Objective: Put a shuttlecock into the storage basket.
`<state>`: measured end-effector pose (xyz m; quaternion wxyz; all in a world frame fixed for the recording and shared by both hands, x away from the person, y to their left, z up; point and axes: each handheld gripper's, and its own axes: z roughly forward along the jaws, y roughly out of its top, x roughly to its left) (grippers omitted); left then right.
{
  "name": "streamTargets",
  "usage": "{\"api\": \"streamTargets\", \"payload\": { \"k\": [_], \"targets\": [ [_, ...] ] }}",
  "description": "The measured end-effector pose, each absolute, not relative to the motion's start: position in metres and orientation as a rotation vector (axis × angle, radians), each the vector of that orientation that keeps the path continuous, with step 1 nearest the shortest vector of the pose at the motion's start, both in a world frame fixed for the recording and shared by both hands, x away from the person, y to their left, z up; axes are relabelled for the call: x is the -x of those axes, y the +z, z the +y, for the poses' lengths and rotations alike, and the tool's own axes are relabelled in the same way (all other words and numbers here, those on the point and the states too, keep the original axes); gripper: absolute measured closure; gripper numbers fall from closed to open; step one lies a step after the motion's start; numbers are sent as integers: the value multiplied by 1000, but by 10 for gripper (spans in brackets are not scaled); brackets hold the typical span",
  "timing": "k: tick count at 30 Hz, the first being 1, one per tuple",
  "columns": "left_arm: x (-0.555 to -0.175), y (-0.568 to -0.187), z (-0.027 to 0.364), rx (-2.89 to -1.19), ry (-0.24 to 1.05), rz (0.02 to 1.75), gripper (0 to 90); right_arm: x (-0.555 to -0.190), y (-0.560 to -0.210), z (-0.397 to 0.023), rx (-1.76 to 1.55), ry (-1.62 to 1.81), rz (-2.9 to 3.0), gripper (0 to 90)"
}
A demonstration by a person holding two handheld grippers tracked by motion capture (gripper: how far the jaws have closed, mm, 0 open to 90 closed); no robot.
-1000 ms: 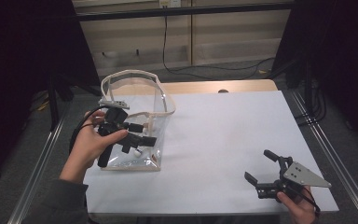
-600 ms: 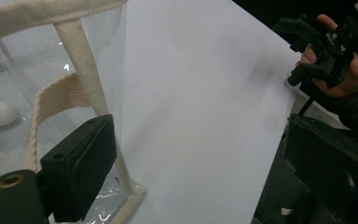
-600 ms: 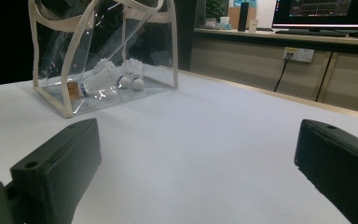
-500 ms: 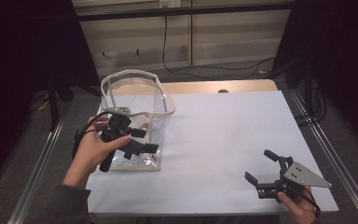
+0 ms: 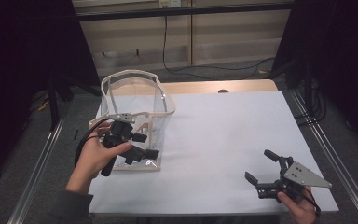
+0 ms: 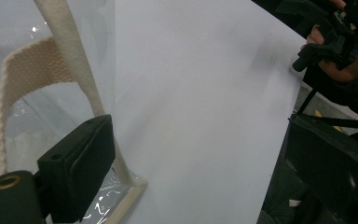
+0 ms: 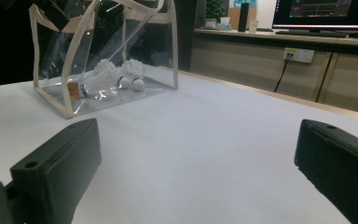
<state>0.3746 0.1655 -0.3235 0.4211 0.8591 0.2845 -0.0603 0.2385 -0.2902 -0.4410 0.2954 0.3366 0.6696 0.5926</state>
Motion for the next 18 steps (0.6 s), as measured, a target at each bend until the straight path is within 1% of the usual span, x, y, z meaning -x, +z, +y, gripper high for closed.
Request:
{"api": "streamTargets", "payload": {
  "k": [18],
  "targets": [
    [-366,-352,176,-2142,-139,712,88,-238,-441,-291,-896,1577,1776,2]
  ]
}}
